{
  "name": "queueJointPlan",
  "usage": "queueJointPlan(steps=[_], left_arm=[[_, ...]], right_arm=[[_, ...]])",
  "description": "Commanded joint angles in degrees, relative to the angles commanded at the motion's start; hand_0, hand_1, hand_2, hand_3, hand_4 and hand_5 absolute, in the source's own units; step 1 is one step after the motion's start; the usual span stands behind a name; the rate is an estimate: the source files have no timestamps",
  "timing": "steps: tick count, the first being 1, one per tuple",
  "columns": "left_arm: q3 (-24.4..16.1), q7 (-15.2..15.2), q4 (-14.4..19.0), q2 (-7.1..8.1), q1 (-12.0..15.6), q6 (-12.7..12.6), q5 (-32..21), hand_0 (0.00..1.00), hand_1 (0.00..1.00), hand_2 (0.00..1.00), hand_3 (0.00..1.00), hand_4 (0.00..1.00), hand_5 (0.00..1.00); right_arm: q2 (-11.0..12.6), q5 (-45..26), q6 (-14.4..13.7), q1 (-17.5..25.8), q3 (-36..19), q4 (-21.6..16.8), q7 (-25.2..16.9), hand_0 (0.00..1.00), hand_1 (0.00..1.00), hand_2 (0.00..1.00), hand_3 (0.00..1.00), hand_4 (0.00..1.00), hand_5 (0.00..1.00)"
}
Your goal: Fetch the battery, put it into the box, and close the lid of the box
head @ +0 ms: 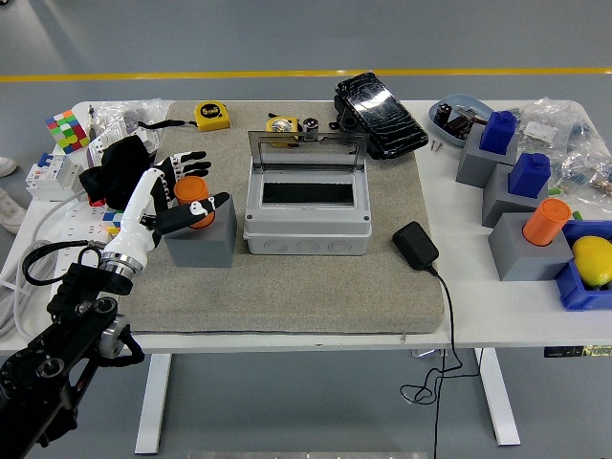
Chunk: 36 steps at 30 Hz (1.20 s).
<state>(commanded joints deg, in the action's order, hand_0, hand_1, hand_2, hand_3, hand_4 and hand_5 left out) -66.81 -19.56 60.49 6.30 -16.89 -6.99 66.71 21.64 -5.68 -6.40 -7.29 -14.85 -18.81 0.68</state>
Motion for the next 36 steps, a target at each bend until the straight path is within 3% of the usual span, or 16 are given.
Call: queueJointPlan(steps=[2,3,8,9,14,15,20,21,26,27,32,33,36], left_arm=[[0.34,-0.4,-0.38,-0.2,-0.14,-0.12,-0.37,0.533,0.653,0.645,0.654,0.998,0.058],[0.4,-0.61,-0.52,-0.3,-0.16,-0.17,-0.57,0.525,0.634,0.62,0.641,0.998,0.01],[0.79,-1.78,-1.46,-0.75,-0.62,-0.63,-2.2,0.525,0.634,0.62,0.641,0.998,0.01],[0.85,-1.91,-1.57,-0.79,-0.69,-0.69,-2.38,0.456,0.584,0.537,0.56,0.998,0.002],[1.69,-3.61,-2.94,-1.27,-1.33,-1.13,-5.84,0.456,0.584,0.537,0.56,0.998,0.002],[2.19,-3.98,-3.31,-1.35,-1.55,-1.13,-7.22,0.385,0.416,0.407,0.409,0.952,0.002],[3.86,-5.13,-4.63,-1.95,-2.12,-1.37,-9.71,0.385,0.416,0.407,0.409,0.952,0.002],[4.04,-5.32,-4.74,-2.11,-2.13,-1.37,-10.15,0.373,0.366,0.345,0.347,0.885,0.002],[4.58,-6.35,-5.24,-2.77,-2.67,-1.6,-11.38,0.373,0.366,0.345,0.347,0.885,0.002],[4.7,-6.66,-5.46,-2.95,-2.89,-1.72,-11.55,0.318,0.332,0.299,0.29,0.814,0.002],[4.83,-7.85,-6.1,-3.78,-3.54,-2.35,-12.34,0.318,0.332,0.299,0.29,0.814,0.002],[4.86,-7.97,-6.3,-3.96,-3.69,-2.43,-12.34,0.253,0.251,0.247,0.228,0.706,0.002],[5.07,-8.3,-6.92,-4.43,-4.13,-2.67,-12.43,0.253,0.251,0.247,0.228,0.706,0.002]], right_arm=[[-0.02,-0.04,0.0,-0.04,0.03,0.01,0.0,0.555,0.59,0.582,0.548,0.92,0.486],[-0.02,-0.03,0.01,-0.04,0.02,0.01,0.0,0.554,0.591,0.585,0.548,0.921,0.486],[0.07,-0.14,0.01,-0.09,0.37,0.01,0.03,0.554,0.591,0.585,0.548,0.921,0.486],[0.08,-0.15,0.01,-0.09,0.4,0.0,0.03,0.556,0.591,0.584,0.548,0.922,0.487],[0.13,-0.21,-0.01,-0.18,0.82,-0.01,0.03,0.556,0.591,0.584,0.548,0.922,0.487],[0.13,-0.23,-0.01,-0.23,0.94,-0.01,0.04,0.556,0.591,0.586,0.547,0.921,0.488],[0.14,-0.21,-0.02,-0.33,1.22,-0.06,0.02,0.556,0.591,0.586,0.547,0.921,0.488],[0.15,-0.19,-0.03,-0.31,1.21,-0.07,0.0,0.556,0.591,0.586,0.548,0.923,0.491],[0.21,-0.31,-0.05,-0.27,1.3,-0.06,0.0,0.556,0.591,0.586,0.548,0.923,0.491],[0.22,-0.35,-0.04,-0.24,1.32,-0.06,-0.01,0.556,0.592,0.586,0.548,0.924,0.492],[0.21,-0.42,-0.05,-0.15,1.25,-0.07,-0.08,0.556,0.592,0.586,0.548,0.924,0.492],[0.19,-0.44,-0.04,-0.14,1.29,-0.06,-0.09,0.555,0.59,0.587,0.548,0.926,0.495],[0.16,-0.42,-0.05,-0.13,1.28,-0.09,-0.14,0.555,0.59,0.587,0.548,0.926,0.495]])
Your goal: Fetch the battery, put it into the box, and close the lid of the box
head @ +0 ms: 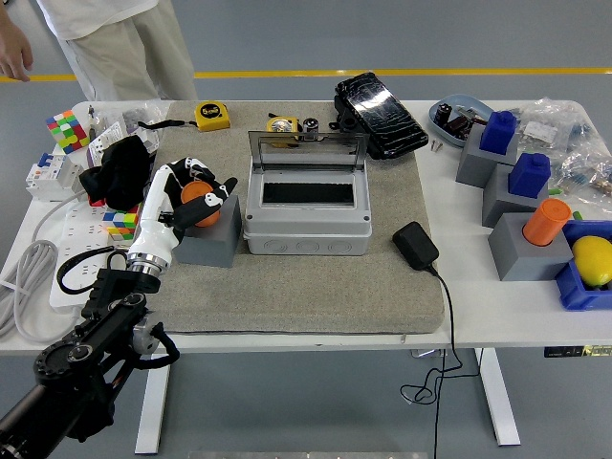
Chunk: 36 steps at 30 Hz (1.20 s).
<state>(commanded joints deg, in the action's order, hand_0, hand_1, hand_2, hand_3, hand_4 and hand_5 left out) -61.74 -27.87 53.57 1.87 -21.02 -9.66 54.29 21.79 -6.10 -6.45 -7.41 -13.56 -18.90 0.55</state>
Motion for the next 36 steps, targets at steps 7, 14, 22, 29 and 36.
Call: queueJointPlan(steps=[7,14,22,29,36], left_arm=[[0.05,-0.91,-0.96,-0.57,-0.59,-0.61,-0.51,0.238,0.2,0.203,0.213,0.649,0.002],[-0.06,-2.13,-1.35,-0.64,-1.05,-1.64,-1.37,0.18,0.143,0.182,0.204,0.624,0.002],[-0.11,-2.46,-1.68,-0.6,-1.27,-1.82,-1.83,0.14,0.099,0.159,0.195,0.625,0.002],[-0.19,-2.76,-1.6,-0.75,-1.41,-2.13,-2.25,0.113,0.083,0.155,0.193,0.631,0.002],[0.05,-3.0,-2.46,-0.64,-2.55,-2.29,-2.72,0.076,0.063,0.145,0.192,0.674,0.002]], right_arm=[[-0.06,-0.09,-0.02,0.1,0.02,0.0,-0.09,0.554,0.591,0.587,0.548,0.926,0.496],[-0.06,-0.23,-0.16,0.09,0.03,-0.02,-0.38,0.555,0.592,0.586,0.548,0.926,0.496],[-0.12,-0.32,-0.27,0.09,0.09,-0.05,-0.64,0.552,0.59,0.587,0.547,0.925,0.497],[-0.12,-0.35,-0.38,0.12,0.12,-0.06,-0.78,0.552,0.589,0.586,0.547,0.925,0.497],[-0.12,-0.44,-0.38,0.12,0.16,-0.06,-0.87,0.552,0.589,0.585,0.547,0.925,0.497]])
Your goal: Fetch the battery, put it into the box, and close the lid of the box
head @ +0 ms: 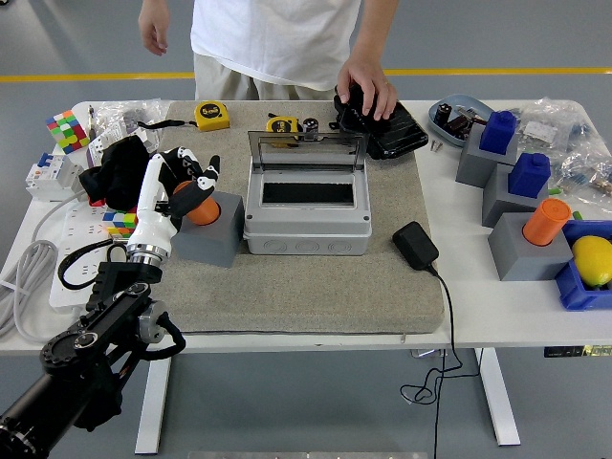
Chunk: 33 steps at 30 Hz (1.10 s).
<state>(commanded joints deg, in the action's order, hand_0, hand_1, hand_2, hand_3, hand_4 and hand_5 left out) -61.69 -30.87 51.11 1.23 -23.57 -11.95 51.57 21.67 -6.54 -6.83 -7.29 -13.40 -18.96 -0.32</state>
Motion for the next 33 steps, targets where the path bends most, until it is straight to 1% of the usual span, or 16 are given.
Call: queueJointPlan(steps=[3,4,9,10,12,15,16,23,28,33], left_arm=[[0.15,0.17,-0.17,0.05,-0.41,0.01,0.25,0.076,0.063,0.145,0.192,0.674,0.002],[0.19,0.21,-0.18,0.07,-0.49,0.0,0.35,0.052,0.047,0.134,0.19,0.697,0.002],[0.75,0.29,-0.64,0.28,-1.29,0.1,0.84,0.052,0.047,0.134,0.19,0.697,0.002],[0.85,0.27,-0.76,0.29,-1.41,0.12,0.88,0.048,0.042,0.131,0.177,0.666,0.002],[0.95,0.29,-0.93,0.28,-1.57,0.23,1.13,0.048,0.042,0.131,0.177,0.666,0.002],[0.94,0.57,-1.07,0.2,-1.66,0.37,1.78,0.048,0.042,0.131,0.177,0.666,0.002],[0.9,0.65,-1.07,0.18,-1.64,0.4,1.88,0.069,0.072,0.153,0.189,0.695,0.002],[0.9,1.72,-0.88,0.47,-1.63,0.59,2.65,0.062,0.064,0.149,0.19,0.701,0.002],[0.8,3.83,-0.37,0.81,-1.54,-0.11,4.53,0.055,0.061,0.145,0.189,0.697,0.002],[0.72,5.54,-0.67,0.85,-2.15,-0.87,5.96,0.055,0.061,0.145,0.189,0.697,0.002]], right_arm=[[0.0,0.03,-0.02,-0.02,-0.06,-0.01,-0.04,0.552,0.589,0.585,0.547,0.925,0.497],[0.0,0.04,-0.03,-0.02,-0.08,-0.02,-0.04,0.551,0.589,0.585,0.547,0.925,0.497],[0.03,-0.02,-0.05,0.01,0.02,0.0,-0.07,0.551,0.589,0.585,0.547,0.925,0.497],[0.02,-0.03,-0.05,0.01,0.04,0.0,-0.07,0.553,0.59,0.584,0.547,0.925,0.497],[0.01,-0.01,-0.05,0.01,0.01,-0.01,-0.09,0.553,0.59,0.584,0.547,0.925,0.497],[0.0,0.0,-0.04,0.01,0.02,-0.02,-0.07,0.553,0.59,0.584,0.547,0.925,0.497],[0.0,0.0,-0.03,0.02,0.04,-0.02,-0.07,0.555,0.59,0.584,0.547,0.924,0.497],[0.04,0.02,-0.01,-0.01,-0.06,-0.01,-0.02,0.555,0.59,0.583,0.546,0.923,0.496],[0.07,0.04,-0.02,0.01,-0.14,0.02,-0.02,0.555,0.591,0.583,0.545,0.923,0.495],[0.05,0.08,0.0,-0.01,-0.09,-0.01,-0.05,0.555,0.591,0.583,0.545,0.923,0.495]])
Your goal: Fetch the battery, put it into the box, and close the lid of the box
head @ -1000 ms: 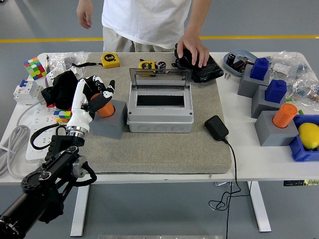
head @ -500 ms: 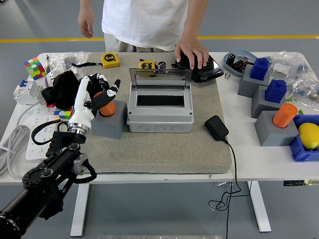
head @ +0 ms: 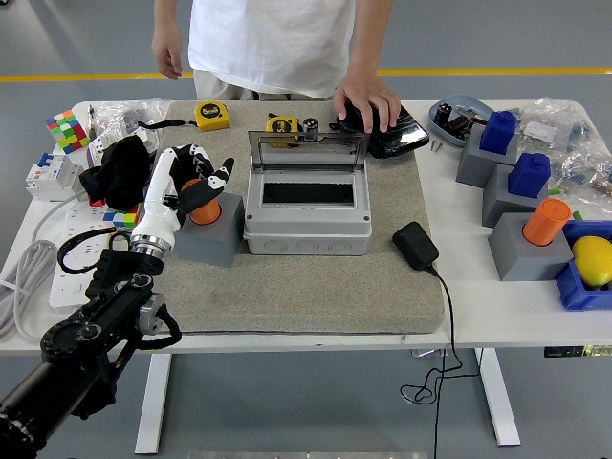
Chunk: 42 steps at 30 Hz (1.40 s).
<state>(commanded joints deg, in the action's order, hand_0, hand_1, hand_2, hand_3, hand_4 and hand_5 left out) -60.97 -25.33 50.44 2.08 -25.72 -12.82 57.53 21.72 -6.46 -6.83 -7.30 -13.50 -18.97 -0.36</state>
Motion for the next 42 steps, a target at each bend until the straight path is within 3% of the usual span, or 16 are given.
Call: queueJointPlan(steps=[1,6,7,12,13,30,31,36,37,42], left_arm=[[-0.01,0.23,-0.08,-0.01,-0.12,-0.02,0.15,0.065,0.069,0.148,0.198,0.755,0.002],[-0.06,1.16,-0.27,-0.13,-0.35,0.19,0.52,0.065,0.069,0.148,0.198,0.755,0.002],[-0.03,1.35,-0.34,-0.16,-0.36,0.32,0.52,0.16,0.203,0.213,0.279,0.876,0.002],[0.0,1.51,-0.55,-0.28,-0.41,0.88,-0.08,0.16,0.203,0.213,0.279,0.876,0.002],[0.05,1.37,-0.57,-0.27,-0.42,0.81,-0.24,0.306,0.399,0.373,0.445,0.998,0.023],[-0.32,0.06,-0.63,-0.11,-0.31,0.31,-1.3,0.338,0.444,0.397,0.486,0.998,0.06],[-0.32,0.09,-0.63,-0.06,-0.26,0.4,-1.22,0.454,0.497,0.437,0.506,0.998,0.061],[-0.09,0.17,-0.8,0.15,0.05,1.02,-1.01,0.454,0.497,0.437,0.506,0.998,0.061],[-0.03,0.14,-0.83,0.17,0.1,1.09,-1.02,0.527,0.511,0.441,0.505,0.998,0.062],[0.49,-0.31,-0.88,0.28,0.54,1.39,-1.2,0.527,0.511,0.441,0.505,0.998,0.062]], right_arm=[[-0.01,0.05,0.0,-0.02,-0.02,-0.01,0.0,0.555,0.59,0.583,0.545,0.922,0.494],[-0.01,0.09,-0.01,-0.03,-0.05,-0.03,-0.02,0.555,0.59,0.583,0.545,0.922,0.494],[-0.01,0.06,0.0,-0.01,0.0,-0.02,-0.01,0.555,0.59,0.583,0.545,0.921,0.492],[-0.01,-0.09,0.04,0.03,0.16,0.03,0.02,0.555,0.59,0.583,0.545,0.921,0.492],[-0.02,-0.11,0.05,0.03,0.18,0.04,0.04,0.555,0.59,0.583,0.544,0.921,0.493],[-0.14,0.2,0.02,0.0,0.04,-0.05,-0.04,0.555,0.589,0.582,0.544,0.921,0.492],[-0.14,0.19,0.03,0.0,0.04,-0.05,-0.04,0.555,0.589,0.582,0.544,0.921,0.491],[-0.12,0.12,0.1,0.02,0.14,-0.02,-0.03,0.555,0.589,0.582,0.544,0.921,0.491],[-0.13,0.1,0.11,0.02,0.14,-0.01,-0.03,0.555,0.589,0.582,0.545,0.921,0.49],[-0.1,0.12,0.11,-0.06,0.17,-0.03,-0.06,0.555,0.589,0.582,0.545,0.921,0.49]])
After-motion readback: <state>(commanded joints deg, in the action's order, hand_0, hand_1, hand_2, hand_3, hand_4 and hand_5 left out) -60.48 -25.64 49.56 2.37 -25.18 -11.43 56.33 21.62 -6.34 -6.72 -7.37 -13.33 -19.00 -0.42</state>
